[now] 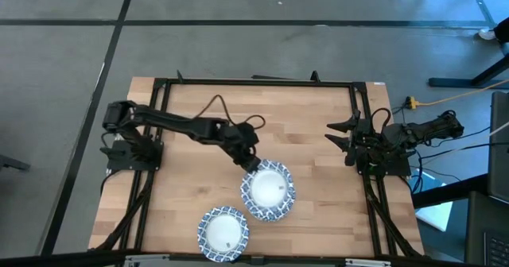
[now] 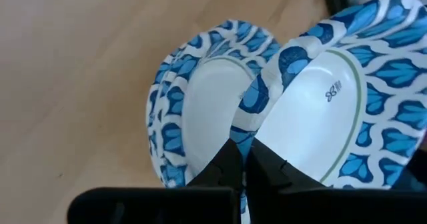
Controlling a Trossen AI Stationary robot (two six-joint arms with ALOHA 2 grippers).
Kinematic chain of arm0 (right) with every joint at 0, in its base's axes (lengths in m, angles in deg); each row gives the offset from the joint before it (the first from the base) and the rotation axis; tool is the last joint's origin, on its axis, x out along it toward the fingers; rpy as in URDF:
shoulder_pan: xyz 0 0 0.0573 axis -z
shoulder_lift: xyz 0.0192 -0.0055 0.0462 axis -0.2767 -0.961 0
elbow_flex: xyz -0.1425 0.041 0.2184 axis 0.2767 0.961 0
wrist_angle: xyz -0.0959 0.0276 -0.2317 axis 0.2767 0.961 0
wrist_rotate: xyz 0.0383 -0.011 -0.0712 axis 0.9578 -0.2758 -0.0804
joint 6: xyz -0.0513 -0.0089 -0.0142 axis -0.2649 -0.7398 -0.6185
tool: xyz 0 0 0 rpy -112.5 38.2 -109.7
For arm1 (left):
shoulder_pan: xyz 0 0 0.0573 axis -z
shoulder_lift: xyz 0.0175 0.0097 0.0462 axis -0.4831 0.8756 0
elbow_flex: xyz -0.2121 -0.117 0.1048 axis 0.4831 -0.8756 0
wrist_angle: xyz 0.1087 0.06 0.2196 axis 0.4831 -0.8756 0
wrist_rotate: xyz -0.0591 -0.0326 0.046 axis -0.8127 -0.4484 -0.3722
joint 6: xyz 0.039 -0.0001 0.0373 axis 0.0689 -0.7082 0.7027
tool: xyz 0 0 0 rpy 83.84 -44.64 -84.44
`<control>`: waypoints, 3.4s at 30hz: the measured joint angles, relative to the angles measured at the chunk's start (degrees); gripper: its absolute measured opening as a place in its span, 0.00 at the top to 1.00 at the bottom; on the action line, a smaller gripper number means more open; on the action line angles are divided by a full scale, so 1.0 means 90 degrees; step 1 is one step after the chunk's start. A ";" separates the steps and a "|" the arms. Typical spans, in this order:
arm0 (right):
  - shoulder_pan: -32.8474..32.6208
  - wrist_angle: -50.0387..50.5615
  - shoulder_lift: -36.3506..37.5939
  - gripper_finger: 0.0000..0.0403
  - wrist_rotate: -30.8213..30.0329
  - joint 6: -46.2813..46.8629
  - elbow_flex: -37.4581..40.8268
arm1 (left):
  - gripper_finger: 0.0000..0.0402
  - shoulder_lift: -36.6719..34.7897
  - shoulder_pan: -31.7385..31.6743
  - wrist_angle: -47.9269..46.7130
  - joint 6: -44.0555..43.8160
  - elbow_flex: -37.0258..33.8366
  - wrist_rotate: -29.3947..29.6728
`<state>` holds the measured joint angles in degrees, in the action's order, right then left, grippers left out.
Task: Nest bowls inside each other
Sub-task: Stack the blue patterned bowl on the blue patterned bowls
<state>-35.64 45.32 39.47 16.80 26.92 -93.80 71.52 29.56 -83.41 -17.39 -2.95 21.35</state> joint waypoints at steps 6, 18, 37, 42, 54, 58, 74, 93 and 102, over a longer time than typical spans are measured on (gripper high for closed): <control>0.0000 0.0000 0.0001 0.55 0.0000 0.0011 0.0000 | 1.00 0.0588 0.0114 -0.0187 -0.0021 0.0426 -0.0190; 0.0002 0.0279 0.0001 0.55 0.0003 0.0191 0.0000 | 0.95 0.0978 0.0155 -0.0272 0.0183 0.0710 -0.0283; 0.0002 0.0313 0.0001 0.55 0.0051 0.0183 0.0000 | 0.59 0.0887 0.0015 -0.0327 0.1196 0.0707 0.0177; 0.0001 0.0323 -0.0001 0.55 0.0051 0.0186 0.0000 | 0.60 0.0630 -0.0121 -0.0958 0.1701 0.0705 0.0870; 0.0002 0.0362 -0.0001 0.55 0.0051 0.0300 0.0000 | 0.60 -0.0168 0.0466 -0.2361 0.2654 0.0708 0.0252; 0.0002 0.0362 -0.0001 0.55 0.0051 0.0307 0.0000 | 0.60 -0.0224 0.0842 -0.2378 0.2683 0.0708 -0.0120; 0.0000 0.0359 -0.0001 0.55 0.0051 0.0512 0.0000 | 0.61 -0.0219 0.1776 -0.2496 0.1523 -0.0367 0.0861; 0.0000 0.0357 0.0007 0.55 0.0068 0.0495 -0.0002 | 0.62 -0.2166 0.1870 -0.0634 0.0112 -0.2317 0.1964; 0.0000 0.0361 0.0004 0.55 0.0070 0.0486 -0.0001 | 0.62 -0.2551 0.2127 -0.0089 -0.0006 -0.2600 0.2047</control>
<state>-35.64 48.57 39.50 17.43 31.29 -93.80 48.57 48.71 -84.20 -17.45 -26.35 39.78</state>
